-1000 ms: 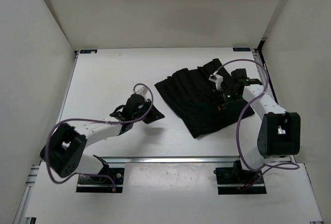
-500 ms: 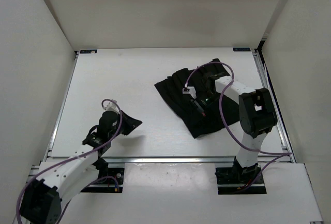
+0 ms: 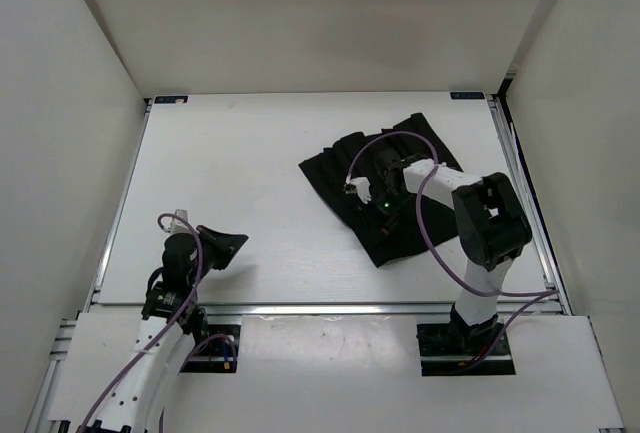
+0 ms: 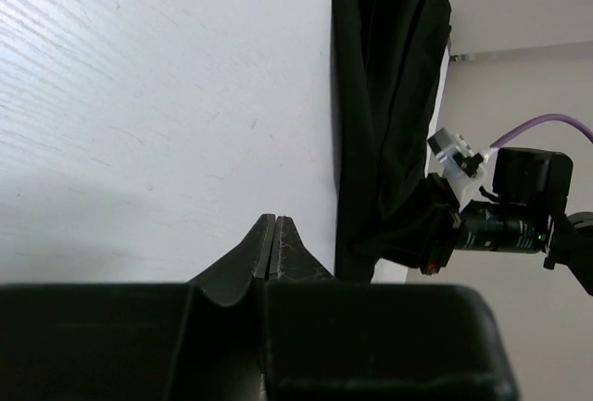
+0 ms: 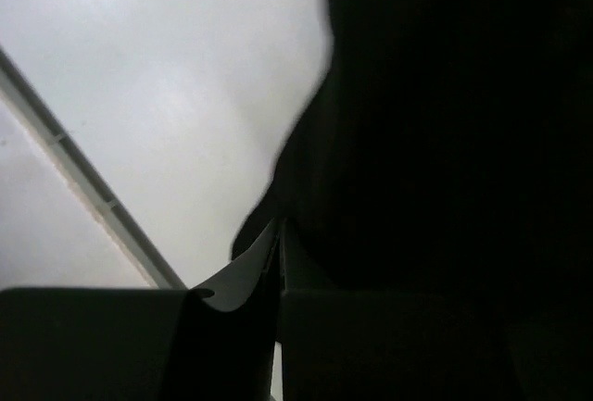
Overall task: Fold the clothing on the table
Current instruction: Fold the skirt
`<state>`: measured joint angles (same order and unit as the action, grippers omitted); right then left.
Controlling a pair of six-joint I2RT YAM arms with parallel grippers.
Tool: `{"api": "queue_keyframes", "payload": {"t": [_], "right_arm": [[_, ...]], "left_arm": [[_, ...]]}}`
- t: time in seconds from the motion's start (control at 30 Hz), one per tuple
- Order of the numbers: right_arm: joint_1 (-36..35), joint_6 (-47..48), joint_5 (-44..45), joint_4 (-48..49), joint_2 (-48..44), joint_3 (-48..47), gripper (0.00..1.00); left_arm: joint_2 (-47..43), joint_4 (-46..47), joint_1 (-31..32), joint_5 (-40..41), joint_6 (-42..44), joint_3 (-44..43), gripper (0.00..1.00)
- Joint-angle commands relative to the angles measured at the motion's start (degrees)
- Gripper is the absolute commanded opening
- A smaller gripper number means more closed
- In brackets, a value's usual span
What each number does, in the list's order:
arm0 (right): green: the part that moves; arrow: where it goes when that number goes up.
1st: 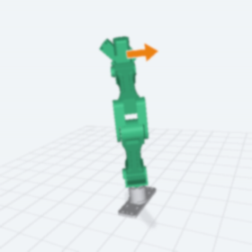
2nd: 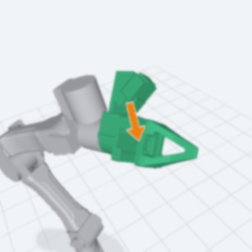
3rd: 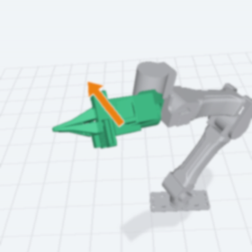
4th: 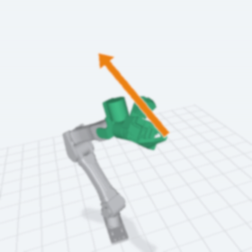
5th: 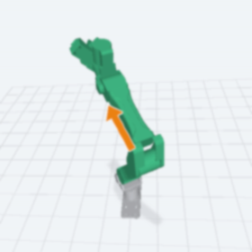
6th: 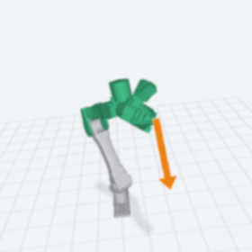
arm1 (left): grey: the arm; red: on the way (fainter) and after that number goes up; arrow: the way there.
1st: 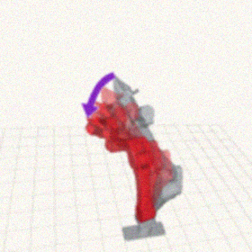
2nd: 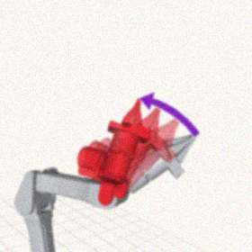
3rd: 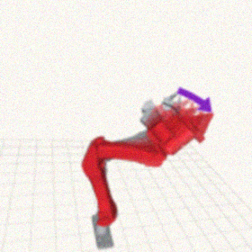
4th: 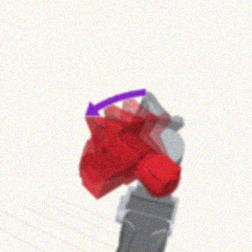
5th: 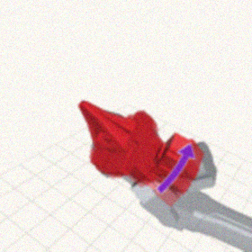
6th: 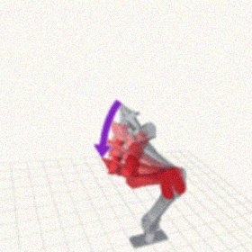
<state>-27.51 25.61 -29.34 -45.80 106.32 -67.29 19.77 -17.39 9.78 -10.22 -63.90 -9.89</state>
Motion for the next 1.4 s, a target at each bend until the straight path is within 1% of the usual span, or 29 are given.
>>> {"api": "queue_keyframes", "payload": {"t": [0.0, 0.2, 0.3, 0.37, 0.4, 0.43, 0.47, 0.53, 0.57, 0.6, 0.63, 0.67, 0.7, 0.73, 0.77, 0.8, 0.83, 0.87, 0.9, 0.97, 1.03, 1.07, 1.2, 1.33, 1.37], "right_arm": [[3.51, -2.75, 4.03, 3.0, 0.02, -0.56, 0.0], [7.99, -3.89, 7.63, 3.09, 4.76, -0.83, 0.0], [8.43, -4.77, 8.25, 2.39, 8.45, -1.7, 0.0], [7.91, -4.77, 10.61, 2.55, 9.34, -1.53, 0.0], [7.65, -5.21, 11.67, 2.82, 9.52, -1.01, 0.0], [7.12, -5.56, 14.03, 1.95, 9.34, -2.4, 0.0], [6.86, -5.57, 14.83, 0.03, 9.08, -3.98, 0.0], [7.63, -4.86, 12.48, -1.92, 6.81, -5.4, 0.0], [9.21, -4.17, 8.55, -2.18, 4.01, -5.66, 0.0], [10.1, -3.73, 4.08, -1.93, 2.41, -5.75, 0.0], [11.76, -3.02, 1.94, -1.92, -1.08, -5.84, 0.0], [14.47, -2.58, -3.13, -2.27, -4.08, -6.62, 0.03], [15.89, -1.36, -8.22, -3.84, -5.24, -8.02, 0.09], [17.99, -0.83, -10.1, -4.64, -6.73, -8.56, 0.2], [18.71, -1.52, -11.51, -5.52, -8.66, -9.69, 0.24], [20.55, -1.96, -12.48, -6.14, -9.37, -10.66, 0.37], [22.13, -2.05, -13.01, -6.49, -10.51, -10.85, 0.46], [23.89, -2.4, -13.54, -6.32, -11.57, -11.2, 0.52], [24.43, -2.66, -13.9, -6.58, -12.71, -12.24, 0.56], [26.88, -2.93, -13.98, -6.49, -13.94, -12.69, 0.56], [27.42, -3.19, -13.81, -6.49, -13.78, -12.78, 0.57], [29.07, -3.37, -14.07, -6.75, -14.64, -13.13, 0.56], [32.07, -3.28, -13.99, -5.62, -16.23, -11.21, 0.56], [35.06, -2.49, -13.38, -3.86, -18.51, -8.92, 0.56], [35.76, -2.23, -13.72, -3.77, -18.26, -7.96, 0.56]], "left_arm": [[0.01, -0.98, -0.2, -1.65, -0.79, 0.4, 0.0], [1.67, 1.56, 2.69, 0.02, -1.84, 0.4, 0.0], [2.55, 1.57, 2.96, 0.02, -1.5, -0.21, 0.0], [3.78, 2.35, 3.84, -0.24, -0.53, -0.91, 0.0], [5.35, 3.84, 4.54, -1.11, -0.09, -1.44, 0.0], [6.67, 4.72, 5.68, -1.12, 1.13, -2.75, 0.0], [10.25, 5.95, 7.08, -1.12, 2.97, -3.64, 0.0], [19.56, 9.28, 13.47, 0.36, 6.57, -8.19, 0.04], [21.95, 10.08, 16.82, 0.81, 7.64, -10.39, 0.07], [27.63, 13.92, 18.33, 0.47, 8.0, -11.28, 0.13], [33.26, 18.22, 20.08, -0.84, 8.61, -13.03, 0.14], [36.1, 20.01, 22.02, -1.12, 7.75, -14.79, 0.18], [41.52, 22.81, 22.99, -1.38, 7.3, -15.94, 0.28], [46.71, 24.49, 24.92, -0.69, 7.3, -18.73, 0.41], [49.29, 24.25, 27.02, -0.07, 6.95, -20.33, 0.57], [53.75, 23.55, 28.0, 1.15, 6.68, -23.65, 0.64], [57.97, 24.5, 29.4, 0.47, 7.03, -26.56, 0.66], [60.54, 24.68, 30.98, 0.2, 7.21, -28.85, 0.7], [64.13, 25.38, 31.78, 0.11, 6.6, -30.26, 0.71], [70.73, 26.0, 34.07, -0.41, 5.63, -35.0, 0.71], [74.6, 25.92, 36.0, 0.19, 4.23, -37.47, 0.71], [75.67, 27.04, 36.79, 0.72, 3.18, -38.44, 0.71], [80.95, 30.74, 39.08, 1.43, -0.08, -39.33, 0.68], [85.42, 29.34, 40.49, 2.13, 1.06, -43.89, 0.62], [86.65, 29.34, 40.75, 2.74, 0.71, -45.03, 0.62]]}}
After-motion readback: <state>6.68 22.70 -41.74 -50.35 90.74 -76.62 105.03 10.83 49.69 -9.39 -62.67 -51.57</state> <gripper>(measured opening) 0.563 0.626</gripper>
